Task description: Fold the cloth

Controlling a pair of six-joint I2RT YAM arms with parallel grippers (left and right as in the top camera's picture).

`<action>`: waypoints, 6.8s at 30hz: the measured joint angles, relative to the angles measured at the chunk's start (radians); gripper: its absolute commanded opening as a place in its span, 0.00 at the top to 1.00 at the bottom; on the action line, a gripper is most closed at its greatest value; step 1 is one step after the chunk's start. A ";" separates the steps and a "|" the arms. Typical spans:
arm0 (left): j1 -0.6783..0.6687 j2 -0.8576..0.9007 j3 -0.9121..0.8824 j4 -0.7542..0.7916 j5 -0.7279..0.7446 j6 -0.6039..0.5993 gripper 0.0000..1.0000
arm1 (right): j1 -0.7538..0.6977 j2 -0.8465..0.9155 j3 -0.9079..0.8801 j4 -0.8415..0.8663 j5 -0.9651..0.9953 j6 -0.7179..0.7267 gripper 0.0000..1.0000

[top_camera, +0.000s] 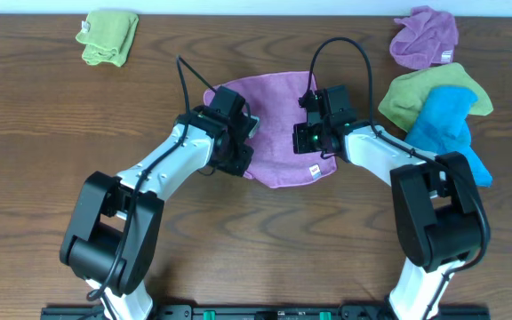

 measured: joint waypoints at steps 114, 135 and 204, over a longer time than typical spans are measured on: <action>0.535 -0.388 -0.203 -0.287 0.580 0.031 0.17 | -0.043 -0.878 -0.553 -0.245 -0.293 0.040 0.09; 0.583 -0.312 -0.564 0.163 0.691 -0.117 0.34 | -0.307 -0.356 -0.528 -0.001 -0.580 0.077 0.26; 0.460 0.005 -0.193 0.479 0.813 -0.458 0.94 | -0.255 -0.430 -0.391 0.104 -0.472 0.338 0.98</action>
